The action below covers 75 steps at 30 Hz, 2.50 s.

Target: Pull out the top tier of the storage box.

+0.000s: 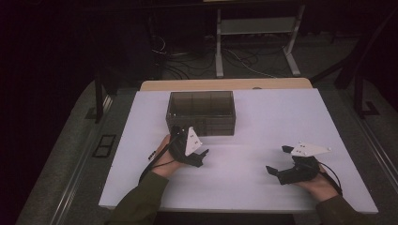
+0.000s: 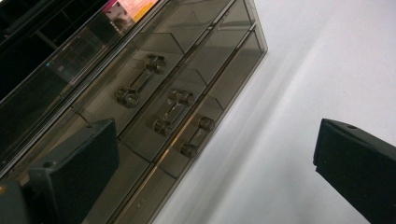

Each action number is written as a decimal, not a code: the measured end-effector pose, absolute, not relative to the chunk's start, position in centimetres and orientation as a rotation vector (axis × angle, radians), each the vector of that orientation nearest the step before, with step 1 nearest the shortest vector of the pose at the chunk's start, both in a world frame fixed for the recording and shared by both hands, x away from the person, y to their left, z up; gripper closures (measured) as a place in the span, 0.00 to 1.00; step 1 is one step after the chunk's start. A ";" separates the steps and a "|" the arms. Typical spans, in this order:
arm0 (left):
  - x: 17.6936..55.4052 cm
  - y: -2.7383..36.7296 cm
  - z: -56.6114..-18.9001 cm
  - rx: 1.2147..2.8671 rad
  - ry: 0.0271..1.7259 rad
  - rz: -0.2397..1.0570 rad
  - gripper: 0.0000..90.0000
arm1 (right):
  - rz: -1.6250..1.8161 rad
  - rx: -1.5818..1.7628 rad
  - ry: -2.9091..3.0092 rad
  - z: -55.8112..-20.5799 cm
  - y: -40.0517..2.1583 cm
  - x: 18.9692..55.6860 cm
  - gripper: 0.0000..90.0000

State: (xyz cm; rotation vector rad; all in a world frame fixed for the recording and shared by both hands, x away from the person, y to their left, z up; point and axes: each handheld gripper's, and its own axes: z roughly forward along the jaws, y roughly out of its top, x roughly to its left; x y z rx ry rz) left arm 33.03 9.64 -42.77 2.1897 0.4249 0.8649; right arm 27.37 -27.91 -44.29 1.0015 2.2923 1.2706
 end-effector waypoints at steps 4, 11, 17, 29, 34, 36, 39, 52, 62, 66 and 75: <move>33.0 9.6 -42.8 2.202 0.408 0.883 0.00 | 1.270 1.002 2.292 -44.3 -27.9 27.4 0.01; 32.8 9.4 -42.8 2.201 0.391 0.925 0.00 | 1.272 1.003 2.293 -44.3 -27.9 27.4 0.01; 32.7 9.4 -42.8 2.202 0.368 0.963 0.00 | 1.271 1.003 2.294 -44.3 -27.9 27.4 0.01; 32.5 9.2 -42.9 2.223 0.336 1.001 0.00 | 1.273 1.002 2.293 -44.3 -27.9 27.4 0.01; 32.6 9.2 -43.0 2.236 0.302 1.033 0.00 | 1.272 1.003 2.295 -44.3 -27.9 27.4 0.01; 32.5 9.2 -42.9 2.234 0.299 1.041 0.00 | 1.272 1.002 2.297 -44.3 -27.9 27.4 0.01; 32.5 9.2 -42.8 2.226 0.286 1.057 0.00 | 1.271 1.001 2.299 -44.3 -27.9 27.4 0.01; 32.2 9.0 -42.7 2.241 0.216 1.175 0.00 | 1.267 1.004 2.302 -44.4 -27.9 27.4 0.01; 32.1 8.7 -42.9 2.248 0.167 1.246 0.00 | 1.266 1.005 2.301 -44.4 -27.9 27.4 0.01; 32.0 8.6 -43.0 2.252 0.149 1.277 0.00 | 1.265 1.003 2.303 -44.4 -27.8 27.4 0.01; 31.9 8.4 -43.1 2.255 0.101 1.342 0.00 | 1.263 1.004 2.302 -44.4 -27.8 27.4 0.01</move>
